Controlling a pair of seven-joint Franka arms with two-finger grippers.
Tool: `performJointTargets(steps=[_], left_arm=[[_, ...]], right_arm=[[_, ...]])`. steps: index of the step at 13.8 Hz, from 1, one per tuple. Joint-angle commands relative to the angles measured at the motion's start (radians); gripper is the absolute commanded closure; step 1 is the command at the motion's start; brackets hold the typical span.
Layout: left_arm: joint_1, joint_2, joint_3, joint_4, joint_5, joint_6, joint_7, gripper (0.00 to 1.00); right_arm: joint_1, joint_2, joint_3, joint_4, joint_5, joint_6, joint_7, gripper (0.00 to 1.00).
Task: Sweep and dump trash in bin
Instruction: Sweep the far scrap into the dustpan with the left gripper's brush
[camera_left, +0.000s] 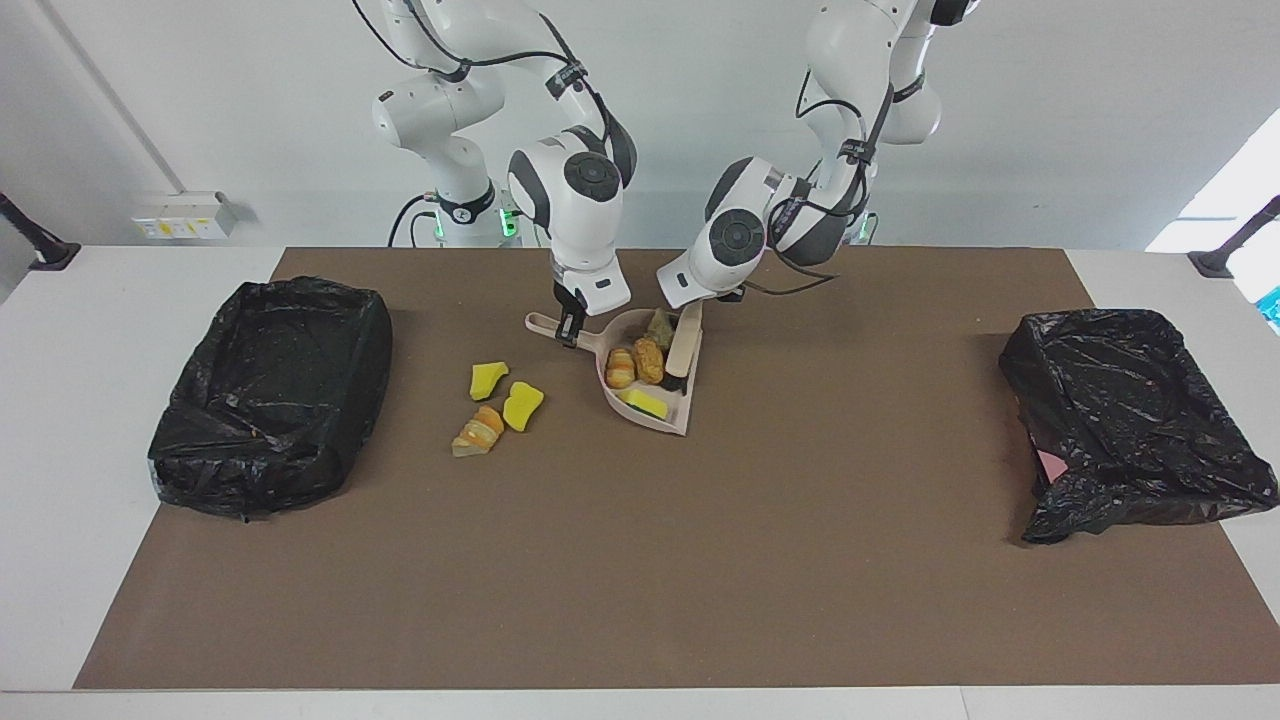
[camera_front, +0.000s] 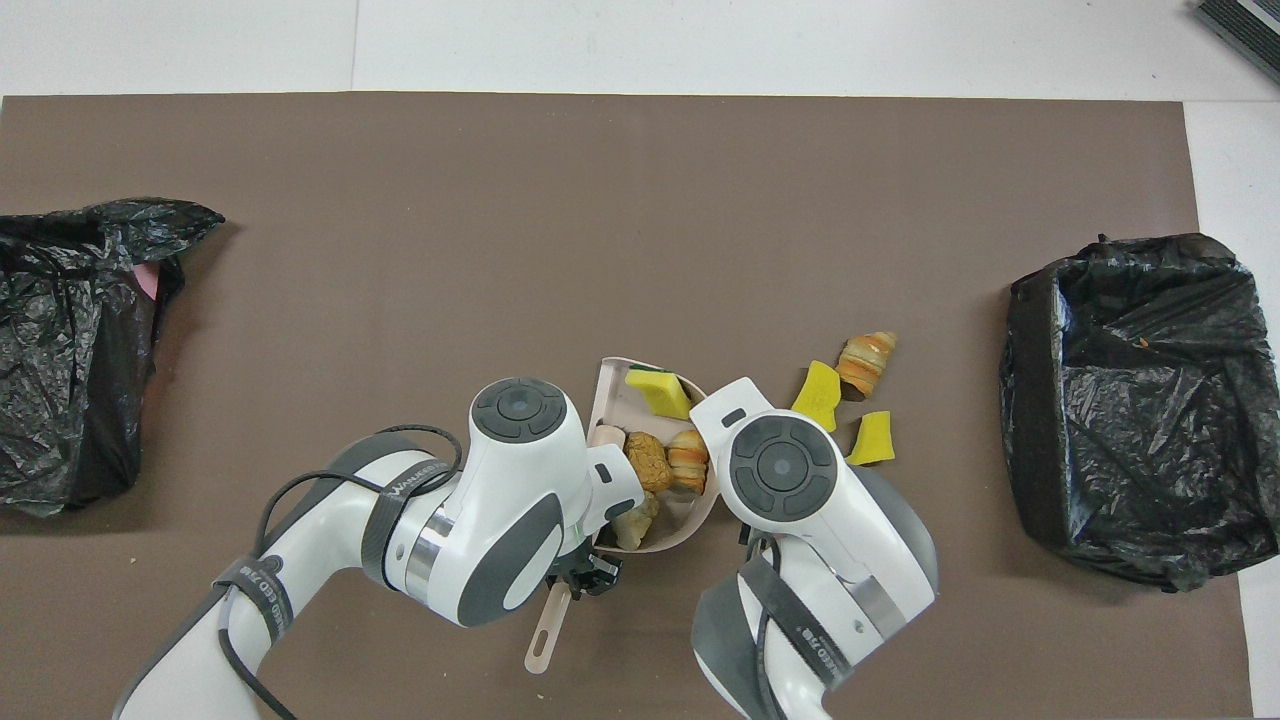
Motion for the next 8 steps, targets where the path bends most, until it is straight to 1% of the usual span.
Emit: performJointTargets(steps=[1, 4, 5, 7, 8], left_arm=[[0.011, -0.045, 0.019, 0.005, -0.021, -0.029, -0.015, 1.00], [0.011, -0.072, 0.111, 0.039, -0.004, -0.103, -0.023, 1.00], [0.011, -0.084, 0.132, 0.041, 0.018, -0.121, -0.035, 1.00], [0.011, -0.112, 0.143, 0.041, 0.080, -0.126, -0.147, 1.00], [0.011, -0.123, 0.143, 0.041, 0.086, -0.127, -0.223, 1.00]], right_arm=[[0.005, -0.001, 0.004, -0.009, -0.025, 0.013, 0.049, 1.00], [0.005, -0.008, 0.004, -0.005, -0.025, 0.005, 0.049, 1.00], [-0.003, -0.018, 0.004, 0.004, -0.025, -0.021, 0.041, 1.00], [-0.021, -0.052, 0.002, 0.018, -0.025, -0.078, 0.032, 1.00], [-0.035, -0.078, 0.002, 0.018, -0.023, -0.086, 0.023, 1.00]])
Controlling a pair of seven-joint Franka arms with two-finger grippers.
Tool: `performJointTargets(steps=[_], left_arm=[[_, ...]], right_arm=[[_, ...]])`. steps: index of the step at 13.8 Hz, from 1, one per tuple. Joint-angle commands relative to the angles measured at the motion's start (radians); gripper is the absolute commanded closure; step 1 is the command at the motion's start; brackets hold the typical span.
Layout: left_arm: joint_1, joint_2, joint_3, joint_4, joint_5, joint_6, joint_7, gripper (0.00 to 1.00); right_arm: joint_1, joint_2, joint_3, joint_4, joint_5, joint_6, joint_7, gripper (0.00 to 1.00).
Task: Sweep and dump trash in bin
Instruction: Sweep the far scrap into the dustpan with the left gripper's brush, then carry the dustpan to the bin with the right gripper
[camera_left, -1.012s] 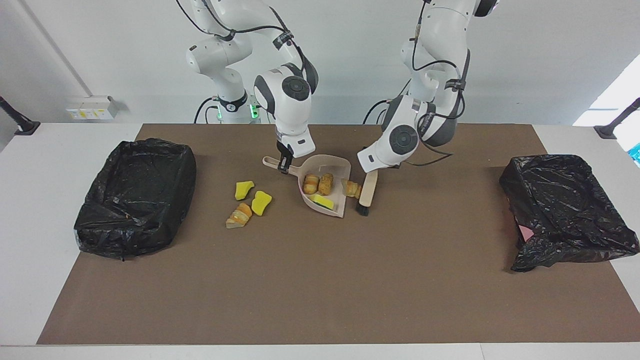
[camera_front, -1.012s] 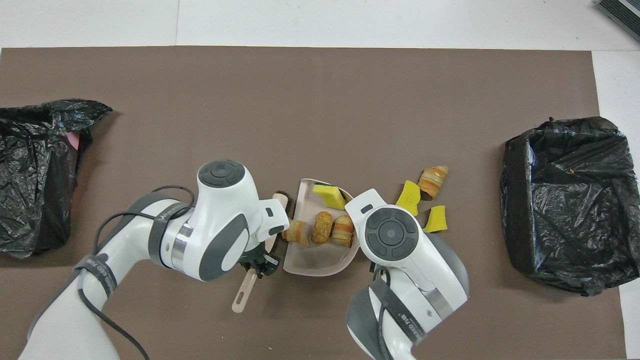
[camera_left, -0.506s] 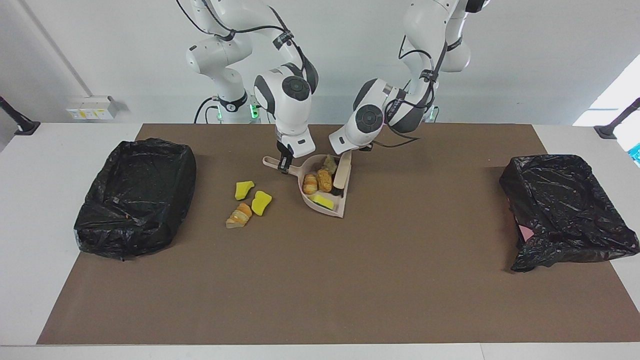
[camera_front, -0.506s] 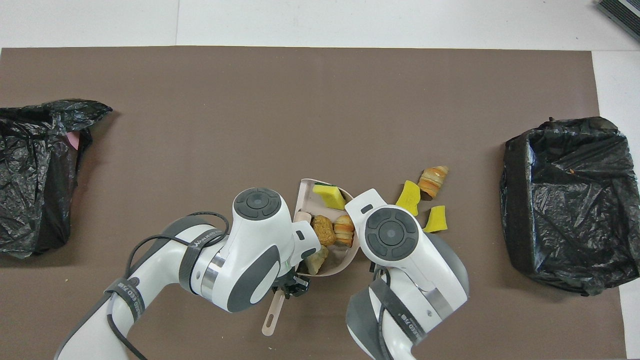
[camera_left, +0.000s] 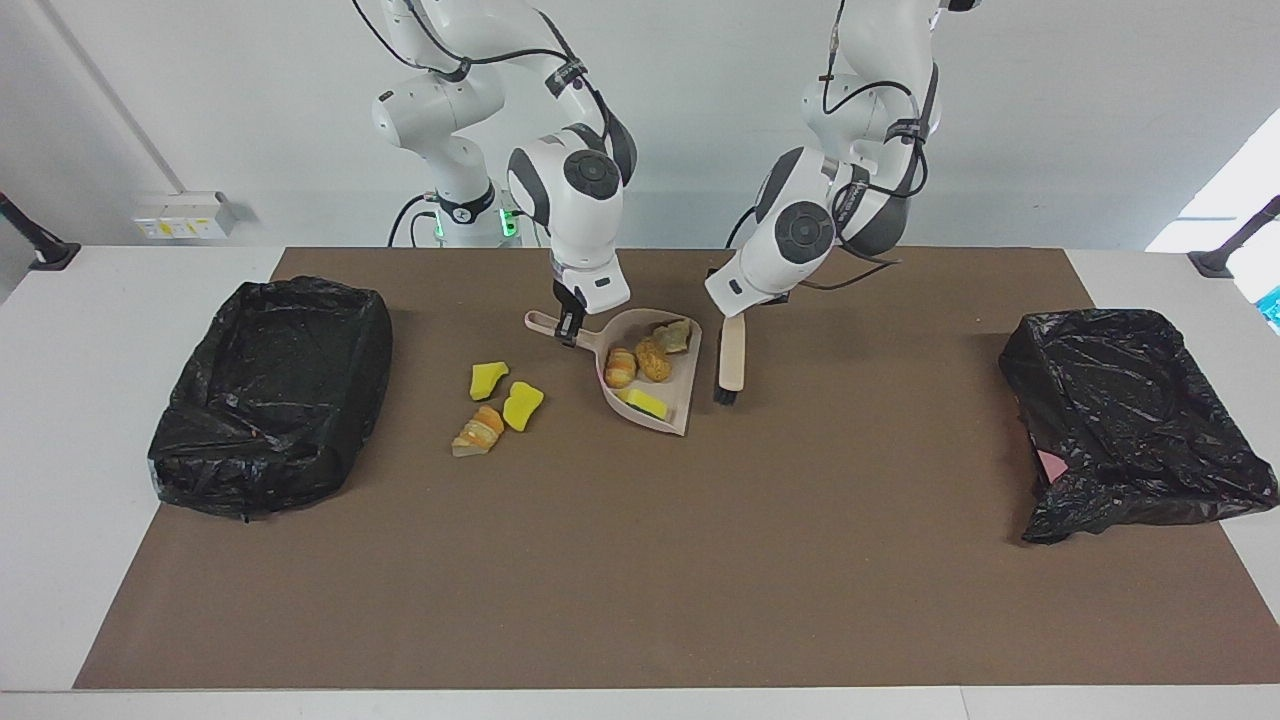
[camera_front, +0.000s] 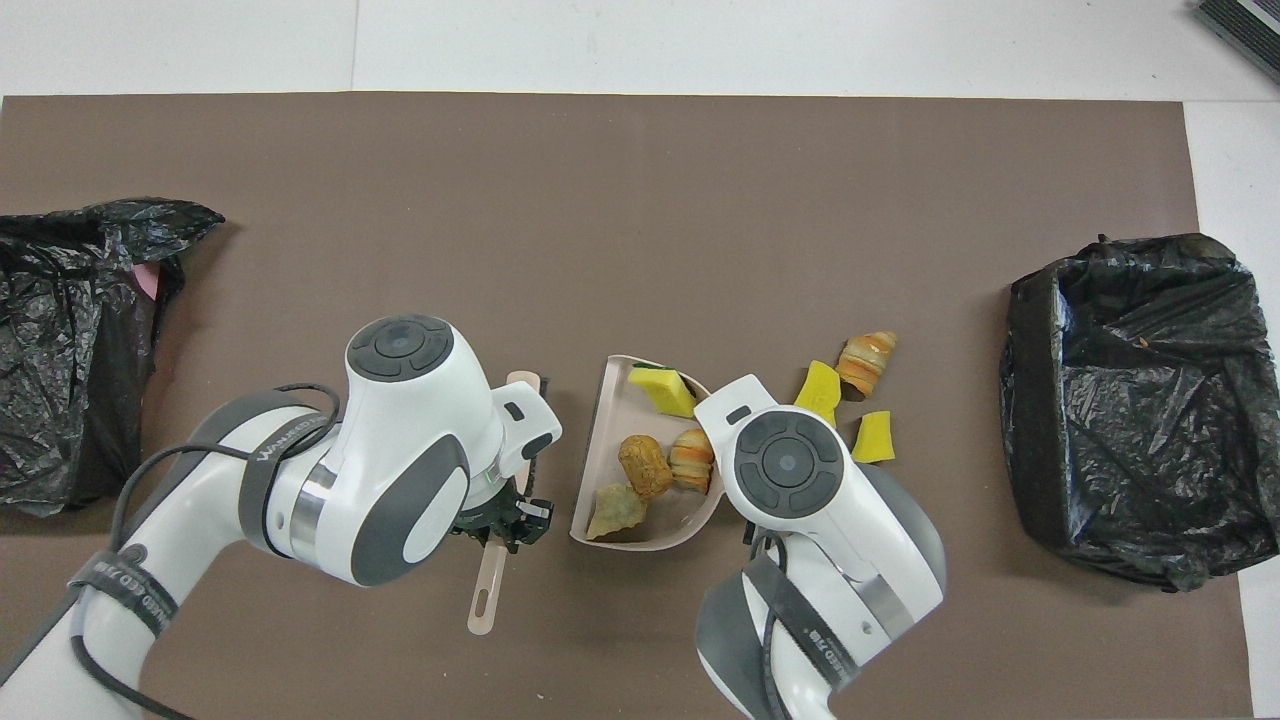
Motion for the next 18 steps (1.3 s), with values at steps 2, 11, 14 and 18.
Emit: performJointTargets(steps=[2, 11, 14, 18], left_arm=[[-0.002, -0.053, -0.009, -0.016, 0.033, -0.045, -0.200, 1.00], [-0.045, -0.116, -0.209, -0.177, -0.044, 0.151, -0.419, 1.00], [-0.047, -0.116, -0.266, -0.215, -0.075, 0.216, -0.405, 1.00], [-0.048, -0.101, -0.337, -0.272, -0.162, 0.303, -0.416, 1.00]], right_arm=[[-0.075, -0.110, -0.001, 0.013, -0.015, -0.089, -0.018, 1.00], [-0.413, -0.259, -0.033, 0.185, 0.015, -0.303, -0.227, 1.00], [-0.596, -0.258, -0.056, 0.199, 0.017, -0.317, -0.356, 1.00], [-0.827, -0.220, -0.070, 0.195, -0.035, -0.199, -0.642, 1.00]])
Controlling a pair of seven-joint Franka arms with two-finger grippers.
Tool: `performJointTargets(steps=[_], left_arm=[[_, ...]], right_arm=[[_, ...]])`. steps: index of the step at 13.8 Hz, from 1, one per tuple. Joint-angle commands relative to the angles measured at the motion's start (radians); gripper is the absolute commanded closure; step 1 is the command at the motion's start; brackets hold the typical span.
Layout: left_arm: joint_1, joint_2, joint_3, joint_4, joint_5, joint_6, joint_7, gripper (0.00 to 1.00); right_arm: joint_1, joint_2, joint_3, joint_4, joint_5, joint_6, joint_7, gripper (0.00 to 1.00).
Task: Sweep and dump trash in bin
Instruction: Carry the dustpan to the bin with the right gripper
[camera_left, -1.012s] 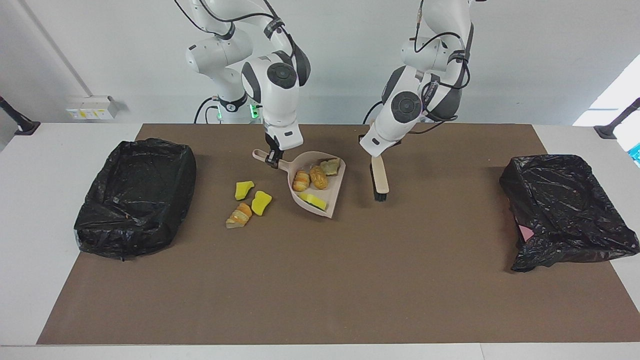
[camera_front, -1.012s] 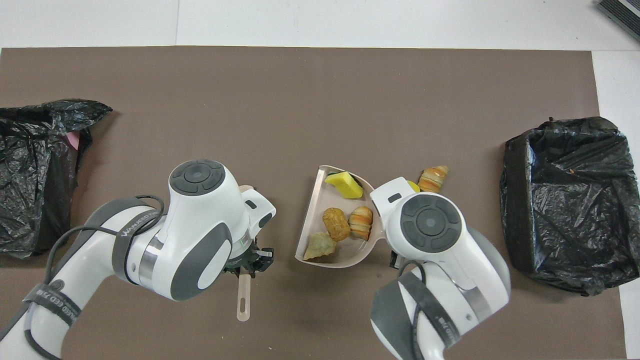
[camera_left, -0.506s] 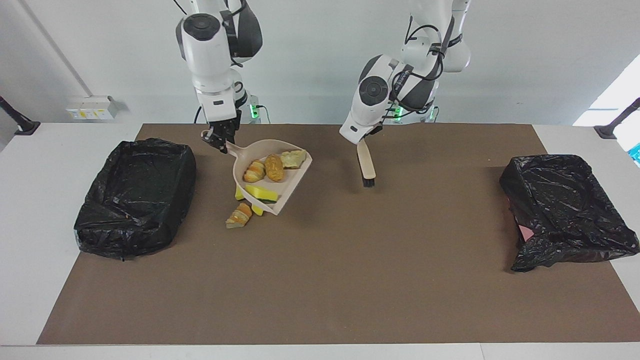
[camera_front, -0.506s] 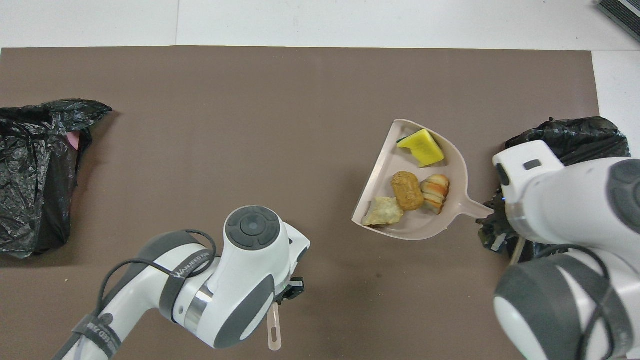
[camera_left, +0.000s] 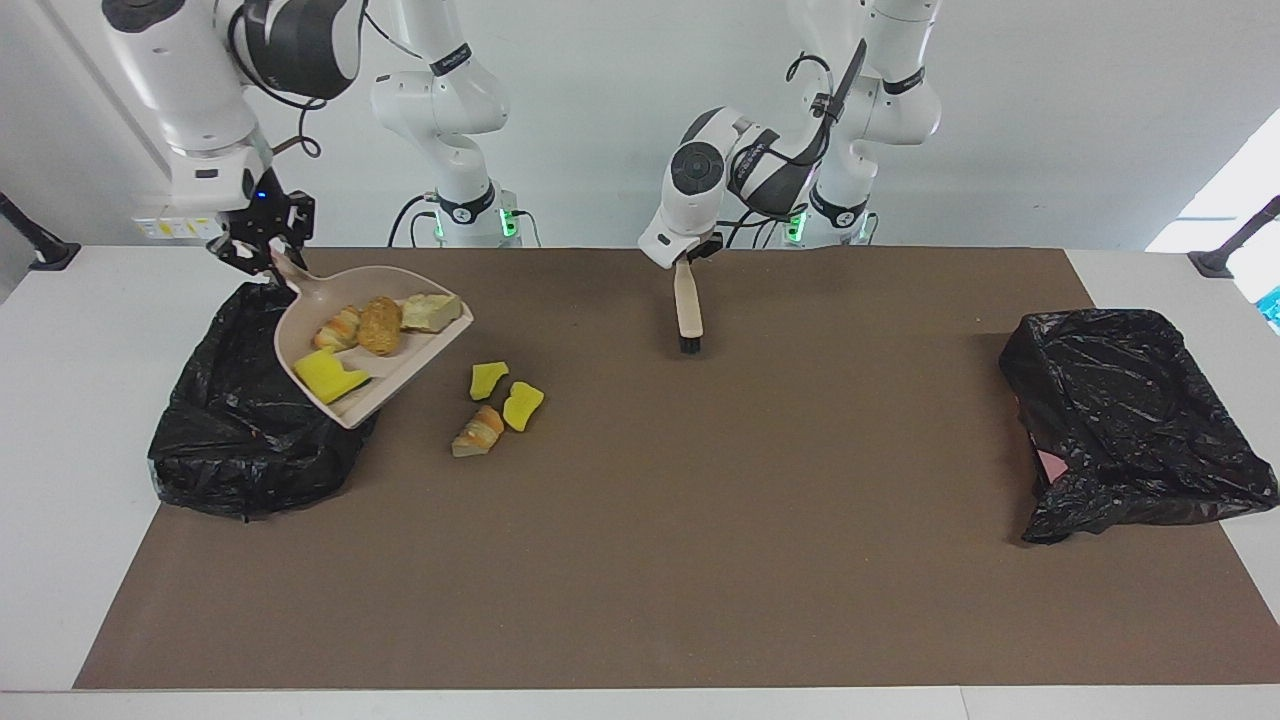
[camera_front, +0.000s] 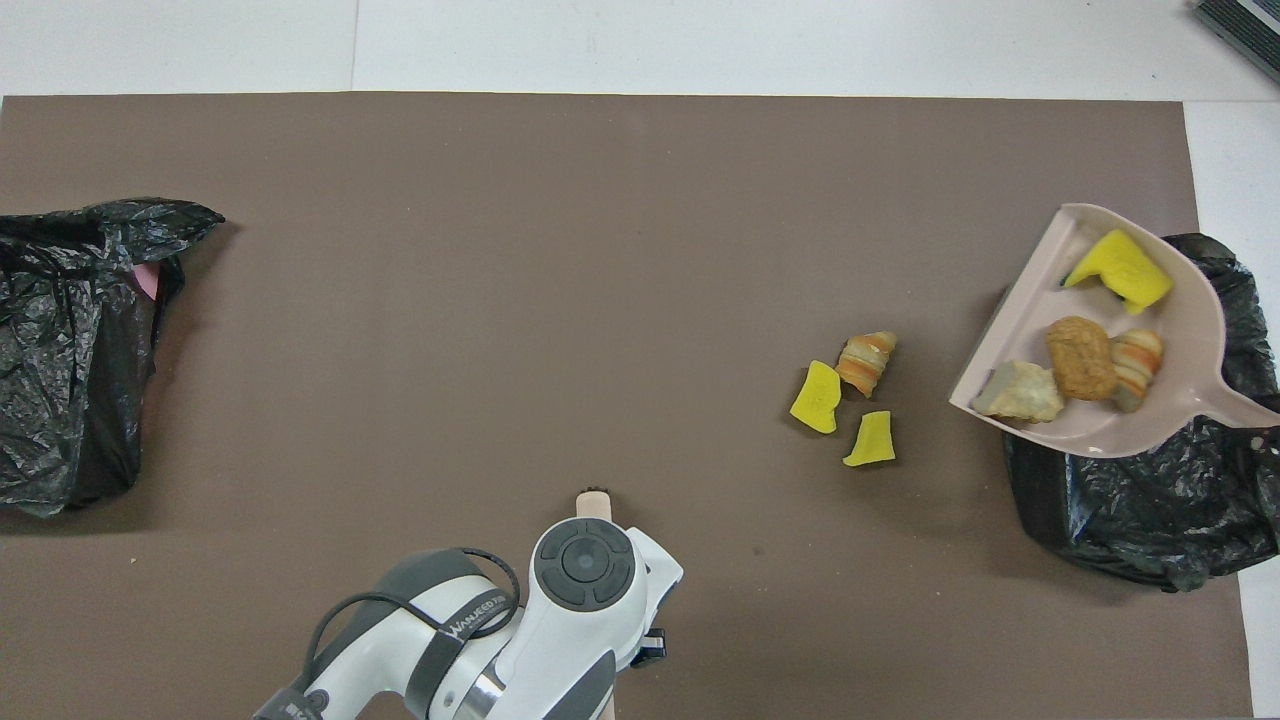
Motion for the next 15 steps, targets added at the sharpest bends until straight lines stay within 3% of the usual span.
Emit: performJointTargets(steps=[1, 2, 3, 5, 8, 12, 15], left_arm=[[-0.007, -0.017, -0.015, -0.075, -0.057, 0.122, -0.002, 1.00], [-0.007, -0.003, -0.015, -0.075, -0.062, 0.131, 0.000, 0.89], [-0.007, -0.003, -0.015, -0.071, -0.062, 0.125, 0.001, 0.01], [0.006, -0.021, -0.011, -0.055, -0.062, 0.118, 0.007, 0.00], [0.050, -0.029, 0.044, 0.038, -0.049, -0.031, 0.010, 0.00], [0.050, -0.012, 0.227, 0.199, 0.025, -0.151, 0.102, 0.00], [0.050, -0.018, 0.320, 0.293, 0.130, -0.205, 0.226, 0.00]], right_arm=[[-0.146, 0.070, 0.008, 0.013, -0.048, 0.112, -0.211, 1.00], [-0.177, 0.087, 0.008, 0.013, -0.086, 0.162, -0.280, 1.00], [-0.182, 0.096, 0.008, 0.010, -0.164, 0.181, -0.302, 1.00], [-0.165, 0.097, 0.021, -0.005, -0.367, 0.204, -0.304, 1.00], [-0.088, 0.094, 0.030, -0.019, -0.581, 0.219, -0.307, 1.00], [-0.039, 0.061, 0.030, -0.097, -0.736, 0.265, -0.338, 1.00], [-0.036, 0.052, 0.031, -0.117, -0.762, 0.281, -0.338, 1.00]])
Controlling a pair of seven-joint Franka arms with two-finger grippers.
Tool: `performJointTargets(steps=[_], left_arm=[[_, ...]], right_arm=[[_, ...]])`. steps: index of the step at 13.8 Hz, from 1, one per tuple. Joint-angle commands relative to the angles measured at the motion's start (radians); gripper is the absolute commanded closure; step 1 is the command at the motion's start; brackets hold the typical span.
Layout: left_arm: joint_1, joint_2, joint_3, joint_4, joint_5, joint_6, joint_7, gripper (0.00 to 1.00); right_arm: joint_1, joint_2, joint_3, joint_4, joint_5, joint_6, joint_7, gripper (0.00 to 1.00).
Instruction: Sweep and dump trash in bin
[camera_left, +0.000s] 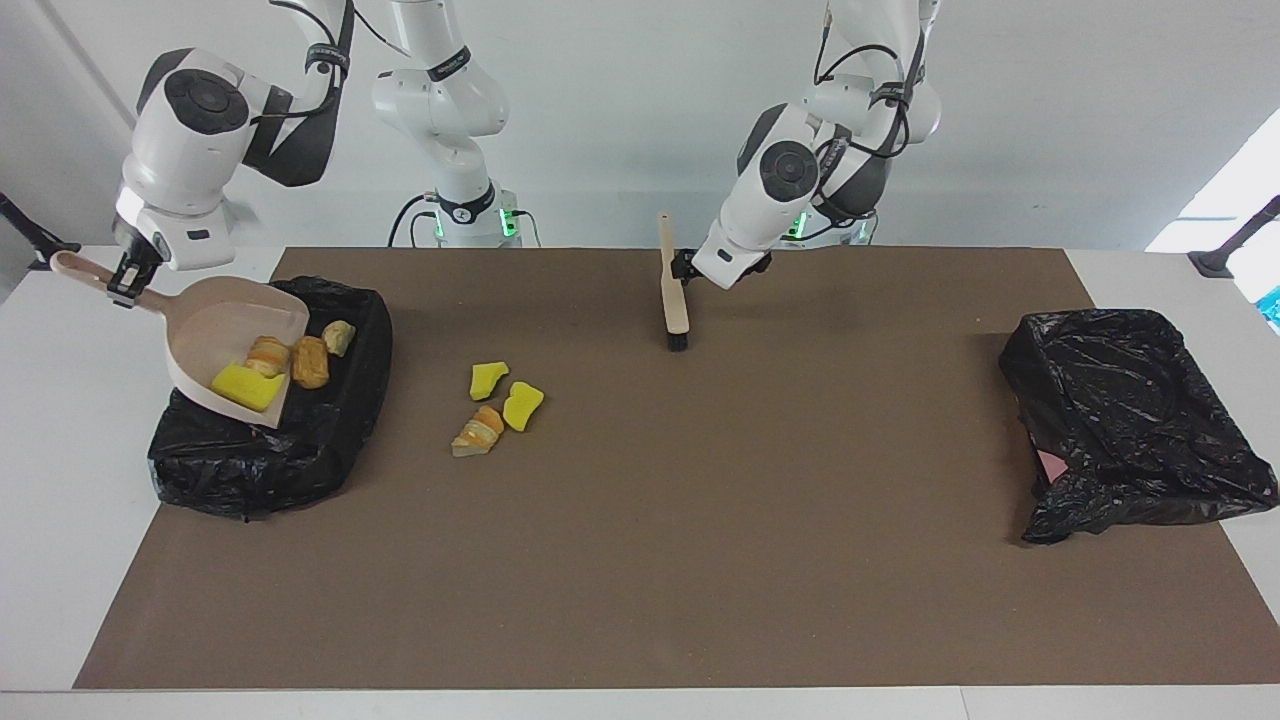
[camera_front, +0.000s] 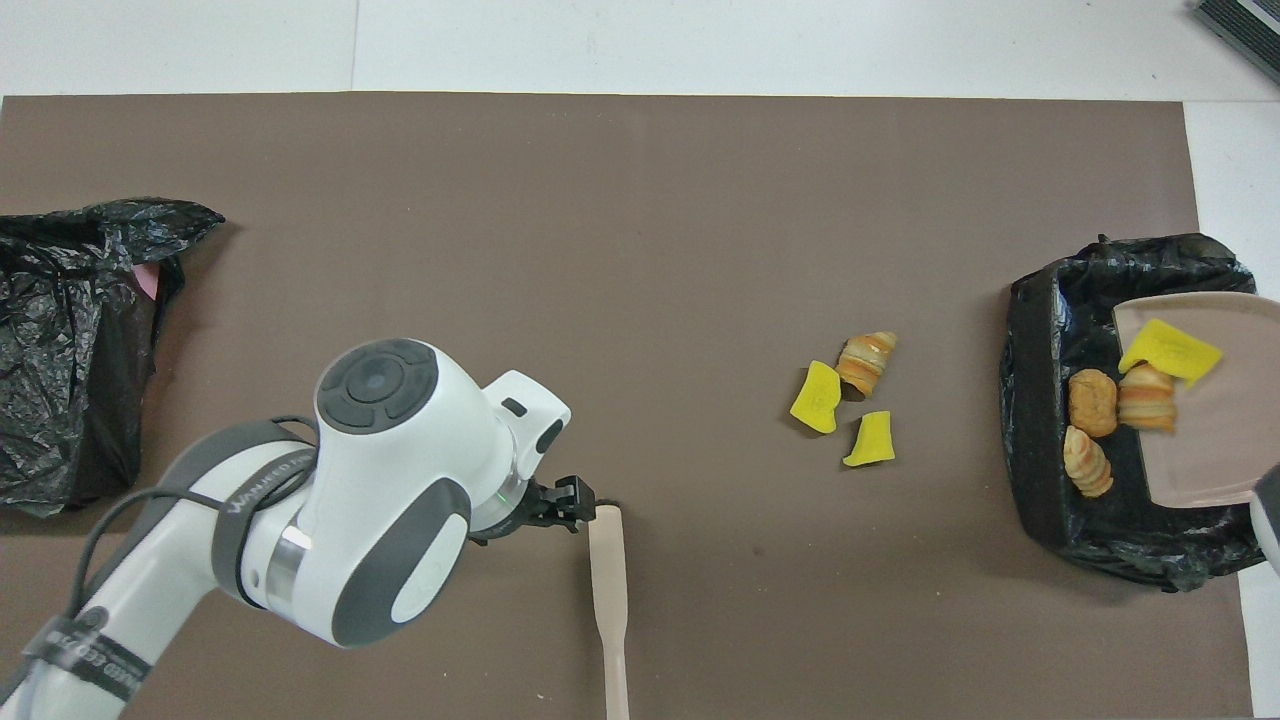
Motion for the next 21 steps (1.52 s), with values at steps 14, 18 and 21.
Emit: performJointTargets(steps=[14, 18, 21], left_arm=[[0.191, 0.050, 0.325, 0.330, 0.236, -0.091, 0.609, 0.00], [0.257, 0.073, 0.293, 0.451, 0.236, -0.209, 0.606, 0.00], [0.334, 0.066, 0.220, 0.488, 0.256, -0.266, 0.603, 0.00]], right_arm=[[0.196, -0.182, 0.059, -0.006, -0.050, -0.424, 0.150, 1.00], [0.199, -0.181, 0.152, 0.025, 0.189, -0.493, 0.362, 1.00], [0.199, -0.170, 0.183, 0.042, 0.420, -0.467, 0.646, 1.00]])
